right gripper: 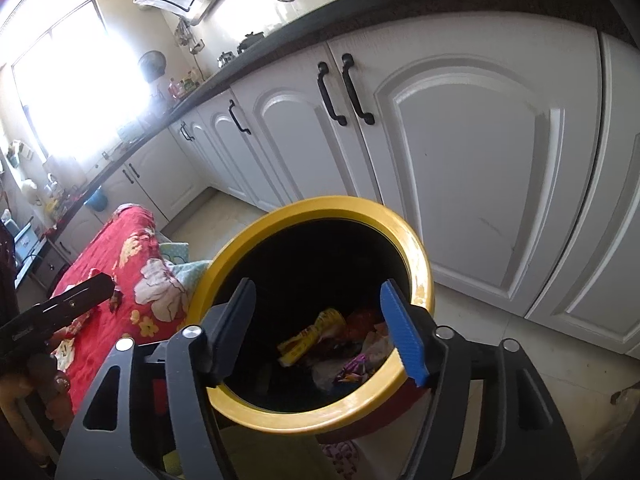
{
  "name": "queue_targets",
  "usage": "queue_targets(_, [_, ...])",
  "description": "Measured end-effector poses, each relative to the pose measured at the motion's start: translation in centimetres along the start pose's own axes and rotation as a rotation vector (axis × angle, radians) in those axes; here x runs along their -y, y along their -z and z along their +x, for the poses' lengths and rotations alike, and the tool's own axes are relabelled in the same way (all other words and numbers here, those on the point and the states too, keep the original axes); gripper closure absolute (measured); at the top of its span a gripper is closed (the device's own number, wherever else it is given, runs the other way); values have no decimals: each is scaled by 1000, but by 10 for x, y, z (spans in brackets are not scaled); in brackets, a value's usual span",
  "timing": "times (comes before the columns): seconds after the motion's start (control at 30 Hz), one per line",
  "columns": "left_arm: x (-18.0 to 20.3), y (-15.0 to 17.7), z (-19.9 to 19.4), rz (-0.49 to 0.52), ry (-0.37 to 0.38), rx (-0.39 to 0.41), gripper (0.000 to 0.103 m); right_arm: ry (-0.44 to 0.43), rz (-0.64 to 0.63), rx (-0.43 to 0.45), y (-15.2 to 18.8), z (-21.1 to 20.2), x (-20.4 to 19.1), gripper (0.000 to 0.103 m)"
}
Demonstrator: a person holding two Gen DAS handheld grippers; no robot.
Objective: Collect trash
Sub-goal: 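Move both open tools back over the table toward the remaining wrappers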
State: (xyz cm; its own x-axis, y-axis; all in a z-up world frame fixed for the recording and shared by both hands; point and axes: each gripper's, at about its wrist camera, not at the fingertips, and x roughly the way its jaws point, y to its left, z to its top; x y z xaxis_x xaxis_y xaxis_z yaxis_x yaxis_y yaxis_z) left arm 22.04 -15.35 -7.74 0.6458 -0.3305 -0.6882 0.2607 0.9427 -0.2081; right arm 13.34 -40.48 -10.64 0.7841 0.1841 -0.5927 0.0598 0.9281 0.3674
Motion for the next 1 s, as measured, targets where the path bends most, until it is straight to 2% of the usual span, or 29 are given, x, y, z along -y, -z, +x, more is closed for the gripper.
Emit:
queue_targets(0.43, [-26,-2,-45,-52,-51,87,11,-38,-47,52,-8,-18,-32,29])
queue_targets(0.73, [-45,-2,-80,-75,-91,167,11,-74,-118,59,-7,-27,-69,28])
queue_targets(1.0, [-60,-2,-104,-81,-128,227,11,-99,-182,67,-4,-34,-106,22])
